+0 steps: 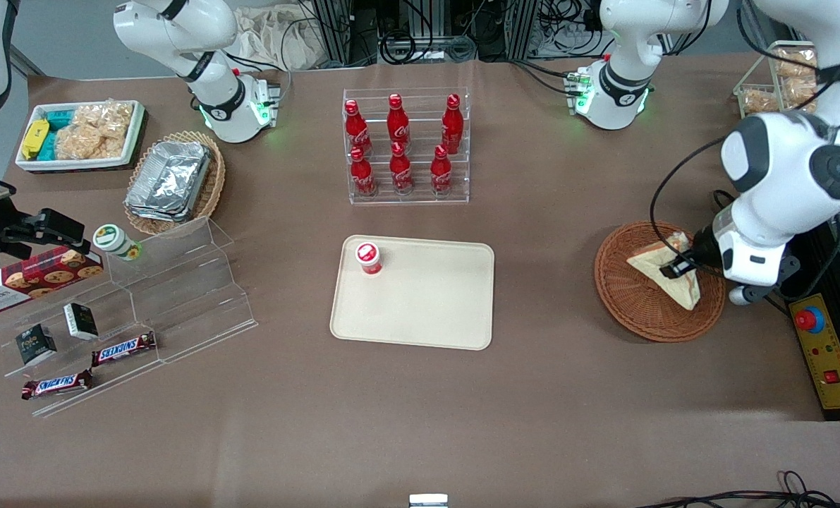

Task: Place sandwich from basket to tray
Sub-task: 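Carry the held sandwich with the left gripper over to the cream tray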

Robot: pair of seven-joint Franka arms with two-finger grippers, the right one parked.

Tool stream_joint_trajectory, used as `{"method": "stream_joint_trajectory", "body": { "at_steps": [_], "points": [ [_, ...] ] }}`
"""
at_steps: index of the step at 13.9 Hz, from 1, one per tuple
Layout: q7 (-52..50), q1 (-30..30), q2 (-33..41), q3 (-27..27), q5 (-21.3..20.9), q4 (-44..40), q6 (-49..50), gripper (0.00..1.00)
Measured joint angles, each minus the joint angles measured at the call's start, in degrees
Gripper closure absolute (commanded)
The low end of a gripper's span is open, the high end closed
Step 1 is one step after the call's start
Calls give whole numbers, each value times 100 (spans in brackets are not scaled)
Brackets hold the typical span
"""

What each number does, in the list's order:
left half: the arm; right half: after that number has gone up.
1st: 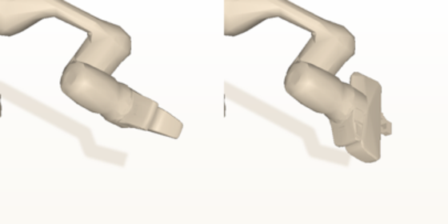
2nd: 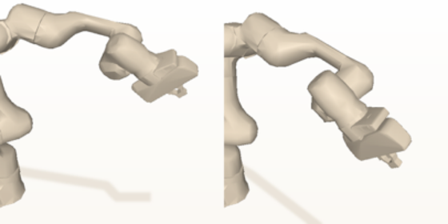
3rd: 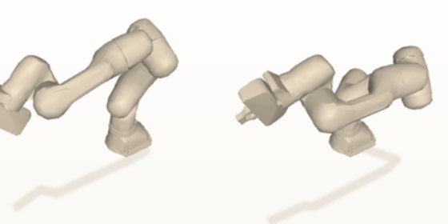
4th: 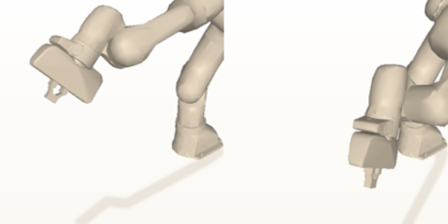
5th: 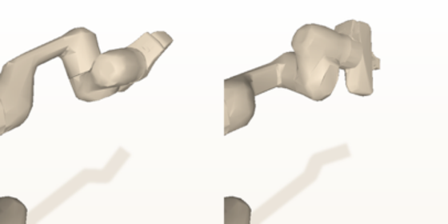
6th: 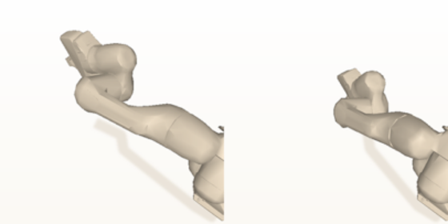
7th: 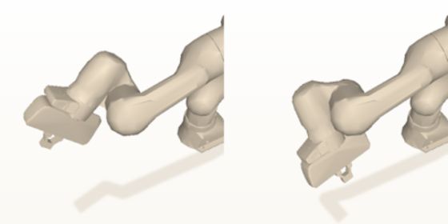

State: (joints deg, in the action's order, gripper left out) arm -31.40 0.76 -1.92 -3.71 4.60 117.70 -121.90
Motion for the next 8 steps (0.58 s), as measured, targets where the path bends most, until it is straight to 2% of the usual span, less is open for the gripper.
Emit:
{"method": "stream_joint_trajectory", "body": {
  "at_steps": [4, 8],
  "points": [
    [-197, 39, 294, -933, -13, -751, 1206, 61],
    [-1016, 67, 242, -2225, -375, -1024, 1372, 65]
  ]
}}
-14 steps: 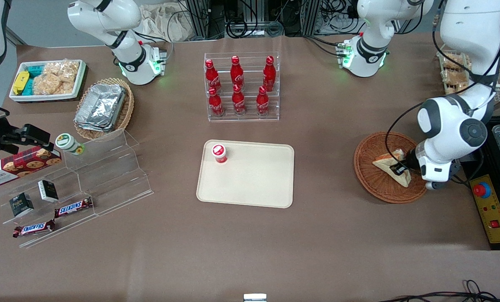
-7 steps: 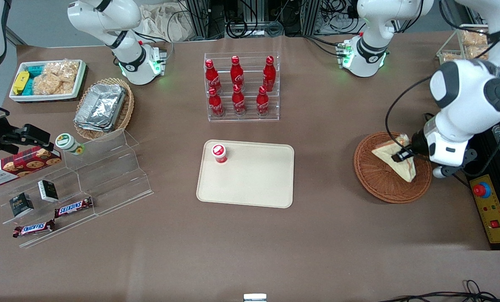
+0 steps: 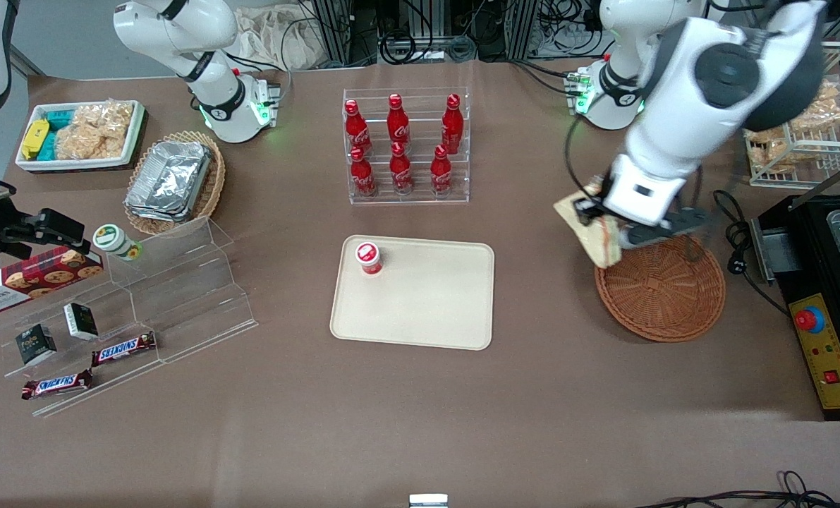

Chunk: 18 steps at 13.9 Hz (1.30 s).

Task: Place sandwich from basket to tray
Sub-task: 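Carry the held sandwich with the left gripper over to the cream tray, then lower the sandwich onto the tray and open the left gripper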

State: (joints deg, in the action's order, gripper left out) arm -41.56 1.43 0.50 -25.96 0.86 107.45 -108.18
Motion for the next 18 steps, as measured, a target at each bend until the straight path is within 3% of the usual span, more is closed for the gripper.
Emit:
{"method": "stream_joint_trajectory", "body": {
  "at_steps": [5, 11, 16, 17, 18],
  "points": [
    [-429, 98, -967, -967, -798, -168, -155, 66],
    [-1193, 533, -2906, -996, -2212, -620, -1236, 67],
    [-1605, 873, -4151, -984, -3158, -1341, -1354, 67],
    [-1679, 949, -4321, -981, -3278, -1478, -1354, 66],
    [-1725, 987, -4439, -979, -3365, -1573, -1353, 55]
  ]
}}
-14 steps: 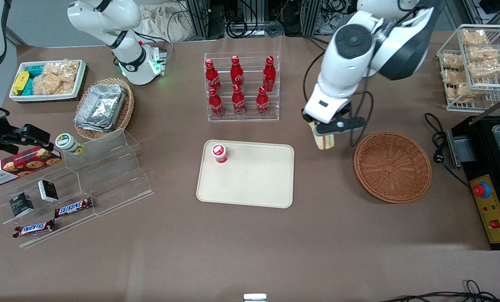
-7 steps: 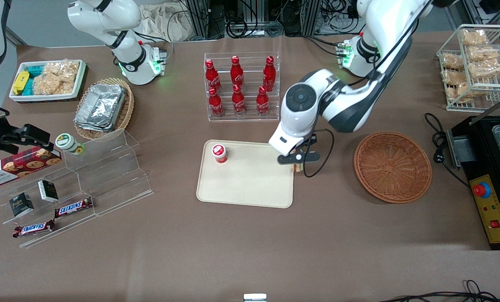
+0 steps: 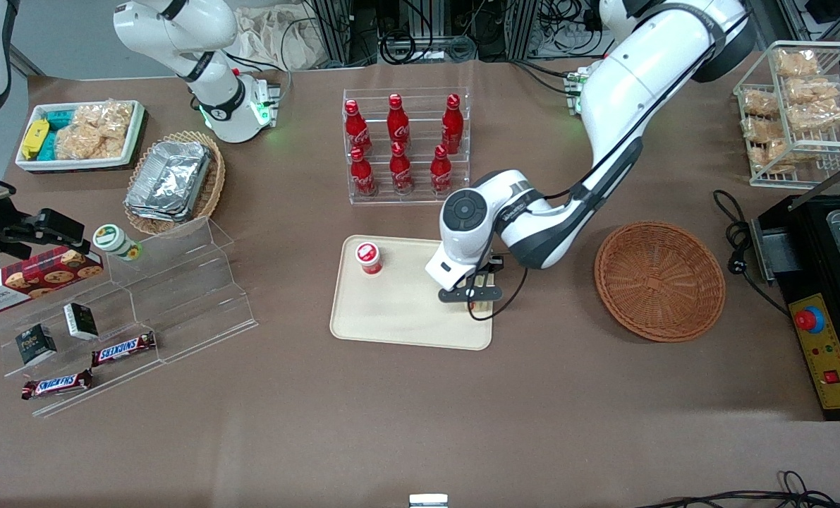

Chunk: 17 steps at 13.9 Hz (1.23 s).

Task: Place sandwich from basket to tray
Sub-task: 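Lower the sandwich onto the tray and open the left gripper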

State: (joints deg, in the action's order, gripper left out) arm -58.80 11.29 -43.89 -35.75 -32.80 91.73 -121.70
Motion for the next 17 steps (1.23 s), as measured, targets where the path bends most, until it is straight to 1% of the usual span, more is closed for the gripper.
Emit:
{"method": "stream_joint_trajectory", "body": {
  "at_steps": [1, 2, 3, 5, 7, 10, 12, 15, 17],
  "points": [
    [-17, 8, -72, 4, -55, -59, 2, 38],
    [-19, 8, -105, 13, -81, -86, 2, 11],
    [-20, 8, -114, 20, -85, -94, 2, 0],
    [-264, 12, -113, 19, -81, -157, 1, 0],
    [-985, -17, -56, 19, -89, -375, 23, 0],
    [-1414, -155, 440, 18, -66, -585, 340, 0],
    [-1442, -389, 923, 17, 62, -589, 704, 0],
    [-1253, -910, 1503, -11, 276, -367, 813, 0],
    [-703, -1253, 1830, -26, 727, -184, 888, 0]
  ]
}}
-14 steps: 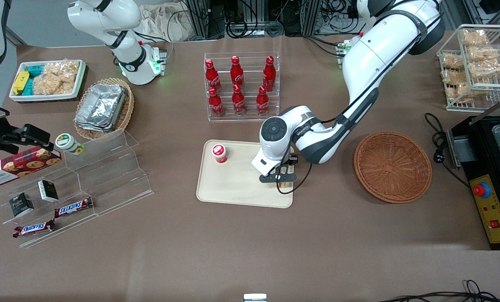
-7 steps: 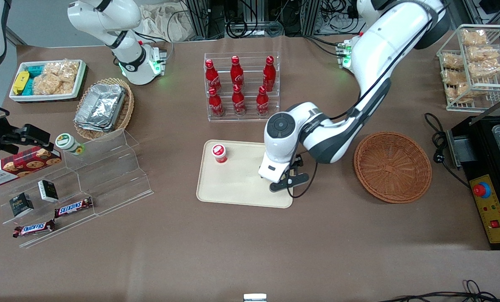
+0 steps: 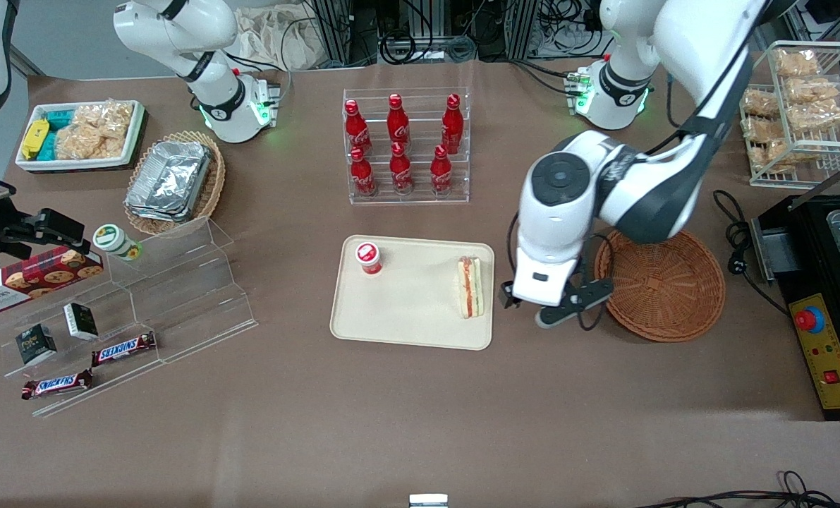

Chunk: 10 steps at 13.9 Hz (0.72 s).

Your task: Place sandwich from basket to tray

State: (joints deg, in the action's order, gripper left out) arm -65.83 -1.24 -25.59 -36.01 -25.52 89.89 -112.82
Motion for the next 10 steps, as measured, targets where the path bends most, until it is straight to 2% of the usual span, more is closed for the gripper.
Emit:
{"method": "stream_joint_trajectory", "body": {
  "at_steps": [5, 7, 10],
  "points": [
    [1710, -732, 809, 64, 939, 88, 776, 0],
    [2469, -735, 1140, 516, 1295, 117, 1016, 0],
    [3774, -498, 1554, 1577, 1832, 141, 1326, 0]
  ]
}}
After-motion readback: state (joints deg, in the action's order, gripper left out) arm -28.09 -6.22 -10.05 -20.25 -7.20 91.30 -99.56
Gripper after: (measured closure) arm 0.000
